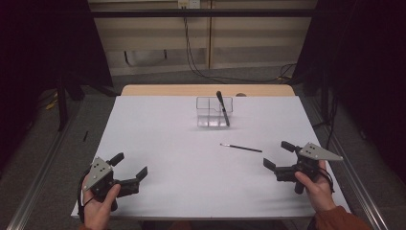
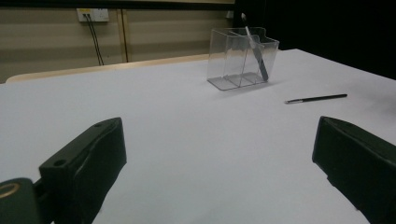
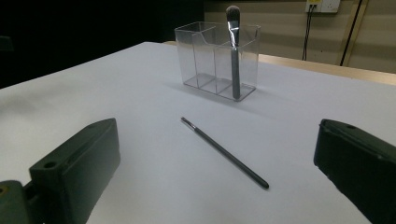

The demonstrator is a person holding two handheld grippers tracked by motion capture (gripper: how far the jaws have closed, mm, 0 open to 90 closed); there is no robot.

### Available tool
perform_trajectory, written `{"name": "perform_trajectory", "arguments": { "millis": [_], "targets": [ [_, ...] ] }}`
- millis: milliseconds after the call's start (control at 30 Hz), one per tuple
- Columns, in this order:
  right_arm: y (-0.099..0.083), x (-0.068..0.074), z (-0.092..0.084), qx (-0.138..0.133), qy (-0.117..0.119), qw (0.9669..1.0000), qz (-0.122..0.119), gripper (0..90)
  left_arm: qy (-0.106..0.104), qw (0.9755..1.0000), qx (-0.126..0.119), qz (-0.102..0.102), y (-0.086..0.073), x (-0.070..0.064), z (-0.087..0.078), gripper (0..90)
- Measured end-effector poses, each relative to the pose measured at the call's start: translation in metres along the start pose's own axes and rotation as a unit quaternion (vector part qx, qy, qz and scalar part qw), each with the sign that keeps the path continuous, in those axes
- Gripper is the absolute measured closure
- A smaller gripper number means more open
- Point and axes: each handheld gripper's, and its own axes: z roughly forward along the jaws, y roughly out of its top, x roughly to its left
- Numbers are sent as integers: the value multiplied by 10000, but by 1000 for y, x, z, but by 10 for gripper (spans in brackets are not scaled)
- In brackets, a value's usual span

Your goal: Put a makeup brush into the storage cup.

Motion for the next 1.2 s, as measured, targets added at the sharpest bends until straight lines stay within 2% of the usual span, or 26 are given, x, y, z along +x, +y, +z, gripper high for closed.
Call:
{"name": "perform_trajectory", "arguments": {
  "millis": [100, 200, 300, 367, 400, 567, 667, 733, 900, 967, 1200],
  "targets": [
    [4, -2, 7, 71, 17, 9999, 70, 0, -61, 10000, 24, 54, 0, -1, 0, 22],
    [10, -3, 15, 137, 54, 9999, -57, 0, -74, 9999, 46, 147, 0, -1, 0, 21],
    [18, -5, 25, 177, 98, 9996, -193, 0, -31, 9999, 26, 123, 0, -1, -1, 21],
    [24, -7, 32, 377, 236, 9989, -174, 0, -110, 9998, 70, 160, 0, 0, -1, 20],
    [26, -8, 36, 494, 351, 9981, -147, 0, -77, 9998, 67, 182, 0, -1, -2, 19],
    [30, -9, 54, 669, 337, 9966, -350, 0, -89, 9997, 4, 221, 0, -1, -3, 16],
    [33, -9, 63, 700, 418, 9958, -421, 0, -38, 9997, 30, 246, 1, 1, -4, 22],
    [35, -9, 69, 679, 387, 9956, -513, 0, -33, 9999, 33, 161, 1, 2, -3, 23],
    [38, -11, 82, 763, 688, 9936, -469, 0, 2, 9999, 28, 115, 2, 4, -2, 27],
    [39, -10, 86, 689, 656, 9943, -483, 0, -25, 9999, 37, 137, 2, 4, -3, 28],
    [46, -10, 95, 762, 754, 9926, -568, 0, -4, 9999, 9, 161, 2, 3, -4, 28]
  ]
}}
